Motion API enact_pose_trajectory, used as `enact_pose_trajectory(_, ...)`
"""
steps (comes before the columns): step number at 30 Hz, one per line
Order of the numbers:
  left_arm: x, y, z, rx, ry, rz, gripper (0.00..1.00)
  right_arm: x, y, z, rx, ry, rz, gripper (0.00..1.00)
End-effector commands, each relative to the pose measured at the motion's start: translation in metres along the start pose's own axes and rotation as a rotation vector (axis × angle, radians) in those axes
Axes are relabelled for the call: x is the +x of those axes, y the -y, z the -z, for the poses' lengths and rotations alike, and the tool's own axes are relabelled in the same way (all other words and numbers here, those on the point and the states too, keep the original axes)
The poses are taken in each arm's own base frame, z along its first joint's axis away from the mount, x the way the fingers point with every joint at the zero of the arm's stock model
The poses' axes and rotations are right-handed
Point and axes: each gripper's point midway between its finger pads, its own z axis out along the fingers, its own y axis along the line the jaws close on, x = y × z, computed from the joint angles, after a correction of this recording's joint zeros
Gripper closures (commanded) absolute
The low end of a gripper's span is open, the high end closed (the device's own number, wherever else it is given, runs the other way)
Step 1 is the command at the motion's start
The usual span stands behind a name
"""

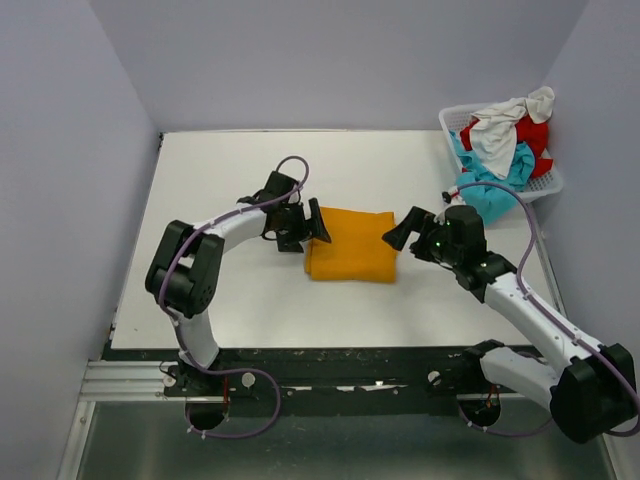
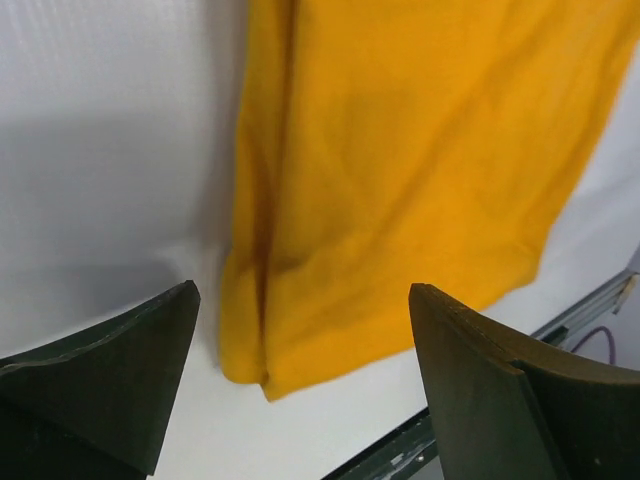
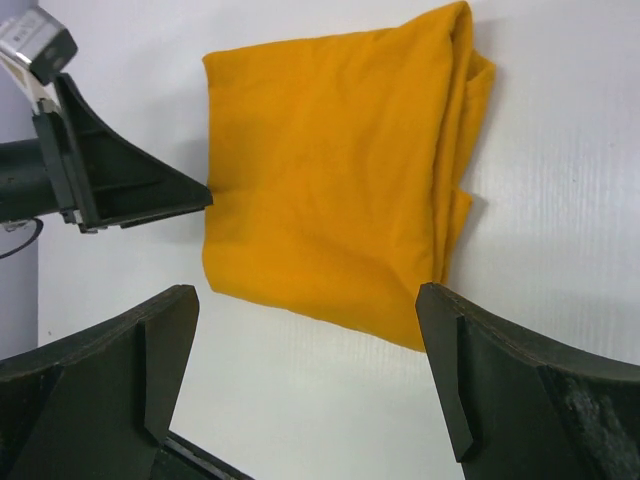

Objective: Fold and stack the t-shirts
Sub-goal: Put the neatly folded tshirt into the corner of the board with the left arm

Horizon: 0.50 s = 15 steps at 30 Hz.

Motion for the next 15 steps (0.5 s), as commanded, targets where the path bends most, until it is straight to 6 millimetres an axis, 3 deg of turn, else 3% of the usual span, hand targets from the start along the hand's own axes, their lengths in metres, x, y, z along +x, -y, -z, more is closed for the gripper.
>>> enact_pose_trajectory(1,0.013,-0.026,-0.027,-0.09,-0.079,0.068,0.22,0.012,0.027,0.009,0.12,-0.01,-0.018,0.0)
enact_pose_trajectory(4,0.023,-0.029,-0.043,-0.105,-0.122,0.076,0.41,0.013,0.025,0.012,0.105,-0.011,-0.015,0.0)
enact_pose_trajectory(6,0.023,-0.028,-0.044,-0.112,-0.12,0.072,0.69,0.012,0.024,0.012,0.104,-0.006,-0.013,0.0)
enact_pose_trajectory(7,0.02,-0.03,-0.042,-0.138,-0.102,0.066,0.92,0.012,0.024,0.012,0.104,-0.005,-0.011,0.0)
enact_pose_trajectory(8,0.015,-0.031,-0.04,-0.167,-0.084,0.058,1.0,0.011,0.024,0.012,0.104,-0.001,-0.008,0.0)
enact_pose_trajectory(12,-0.011,-0.038,-0.028,-0.314,-0.052,0.01,1.0,0.008,0.024,0.012,0.105,0.003,0.011,0.0)
enact_pose_trajectory(15,-0.045,-0.049,-0.009,-0.434,0.005,-0.02,1.0,0.004,0.027,0.013,0.125,0.011,0.038,0.0)
